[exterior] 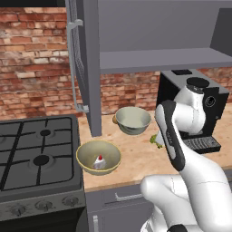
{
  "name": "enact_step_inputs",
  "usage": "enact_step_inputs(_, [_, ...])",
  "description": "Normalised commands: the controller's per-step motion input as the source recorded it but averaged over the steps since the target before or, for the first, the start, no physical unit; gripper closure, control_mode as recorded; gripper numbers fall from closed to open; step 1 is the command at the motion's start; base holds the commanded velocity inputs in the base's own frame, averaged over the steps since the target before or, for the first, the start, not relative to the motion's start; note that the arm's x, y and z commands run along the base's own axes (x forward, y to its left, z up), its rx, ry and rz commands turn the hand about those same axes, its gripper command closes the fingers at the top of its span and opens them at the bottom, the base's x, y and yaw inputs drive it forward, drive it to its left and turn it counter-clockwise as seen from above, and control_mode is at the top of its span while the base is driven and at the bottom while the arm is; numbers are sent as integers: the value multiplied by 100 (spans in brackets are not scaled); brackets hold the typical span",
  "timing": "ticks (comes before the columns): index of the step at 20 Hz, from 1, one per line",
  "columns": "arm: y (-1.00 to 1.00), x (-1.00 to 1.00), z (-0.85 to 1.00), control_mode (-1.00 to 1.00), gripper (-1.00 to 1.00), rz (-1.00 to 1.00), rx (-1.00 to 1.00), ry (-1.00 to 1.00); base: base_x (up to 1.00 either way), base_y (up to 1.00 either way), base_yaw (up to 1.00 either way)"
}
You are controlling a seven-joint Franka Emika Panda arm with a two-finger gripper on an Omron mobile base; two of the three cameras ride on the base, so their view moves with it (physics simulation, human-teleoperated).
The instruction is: Pick both bowls and place them on the counter. Then place the cake in one bowl and place the broccoli in the other bowl.
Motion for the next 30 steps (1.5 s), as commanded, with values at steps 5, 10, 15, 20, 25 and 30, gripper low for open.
enact_step_inputs(5, [-5, 8, -7, -100, -100, -14, -2, 3, 0, 0, 0])
enact_step_inputs(10, [-4, 0, -2, -100, -100, 0, 0, 0, 0, 0, 0])
enact_step_inputs(15, [-25, 20, -18, -100, -100, -10, -2, 4, 0, 0, 0])
enact_step_inputs(20, [-15, 28, -12, -100, -100, -9, -3, 1, 0, 0, 0])
enact_step_inputs(25, [-3, 34, 0, -100, -100, -5, 0, 0, 0, 0, 0])
enact_step_inputs(30, [-5, 42, -6, -100, -100, -6, -2, 3, 0, 0, 0])
